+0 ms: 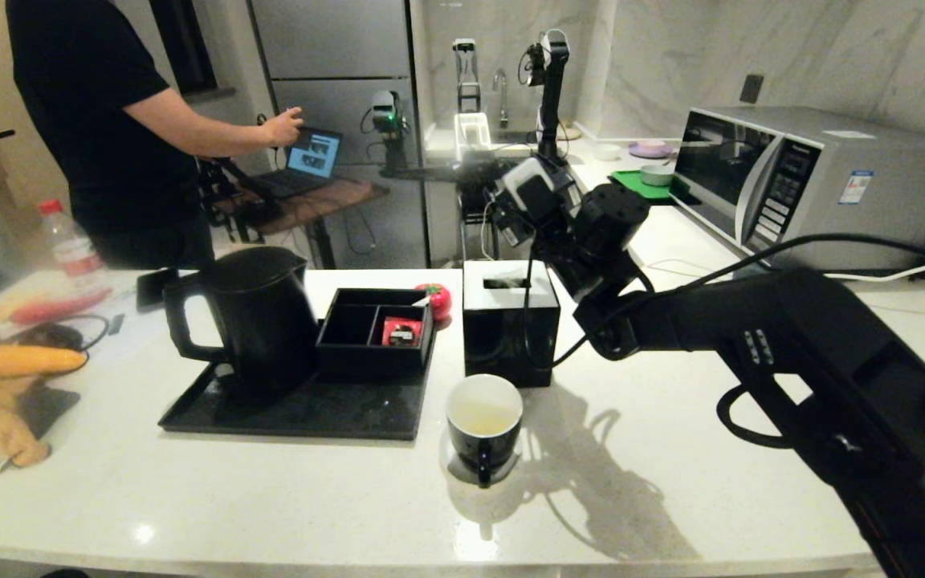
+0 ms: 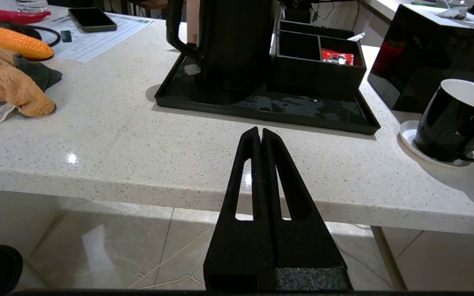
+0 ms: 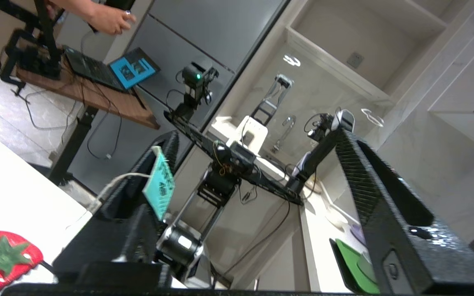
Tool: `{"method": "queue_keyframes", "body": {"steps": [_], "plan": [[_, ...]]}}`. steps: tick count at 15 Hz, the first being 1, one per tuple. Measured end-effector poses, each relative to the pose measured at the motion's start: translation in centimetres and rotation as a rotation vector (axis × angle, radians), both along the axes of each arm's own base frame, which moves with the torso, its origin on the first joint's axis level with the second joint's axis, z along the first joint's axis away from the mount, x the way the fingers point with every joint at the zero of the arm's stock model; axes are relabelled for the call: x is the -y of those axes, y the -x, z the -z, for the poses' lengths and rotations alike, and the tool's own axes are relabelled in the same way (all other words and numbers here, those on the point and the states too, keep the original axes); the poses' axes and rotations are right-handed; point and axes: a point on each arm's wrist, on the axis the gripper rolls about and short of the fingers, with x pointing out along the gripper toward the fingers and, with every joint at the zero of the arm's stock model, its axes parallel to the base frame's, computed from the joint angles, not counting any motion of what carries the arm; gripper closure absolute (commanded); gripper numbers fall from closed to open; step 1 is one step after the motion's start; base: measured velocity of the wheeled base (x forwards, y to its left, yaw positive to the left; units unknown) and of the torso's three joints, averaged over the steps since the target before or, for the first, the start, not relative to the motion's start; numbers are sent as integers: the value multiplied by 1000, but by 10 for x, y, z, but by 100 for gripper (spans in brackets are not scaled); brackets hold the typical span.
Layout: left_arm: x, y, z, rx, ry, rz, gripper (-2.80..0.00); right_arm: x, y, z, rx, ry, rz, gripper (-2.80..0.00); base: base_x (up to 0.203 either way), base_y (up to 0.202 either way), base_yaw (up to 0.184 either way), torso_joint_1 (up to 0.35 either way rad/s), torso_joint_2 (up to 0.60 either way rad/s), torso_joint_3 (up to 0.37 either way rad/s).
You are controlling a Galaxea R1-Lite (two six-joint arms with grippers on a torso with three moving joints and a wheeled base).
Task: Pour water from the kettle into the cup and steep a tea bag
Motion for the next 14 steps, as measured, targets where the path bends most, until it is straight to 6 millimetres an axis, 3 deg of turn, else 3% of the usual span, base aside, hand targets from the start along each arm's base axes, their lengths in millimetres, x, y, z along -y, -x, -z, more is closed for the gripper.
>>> {"method": "queue_keyframes", "body": {"steps": [8, 14], "plan": [[0, 0, 0, 0, 0, 0, 0, 12, -6, 7, -12, 29, 34, -280, 0, 0, 0, 0, 0, 0], [0, 0, 0, 0, 0, 0, 0, 17, -2, -8, 18, 14, 39, -280, 0, 0, 0, 0, 0, 0]]}}
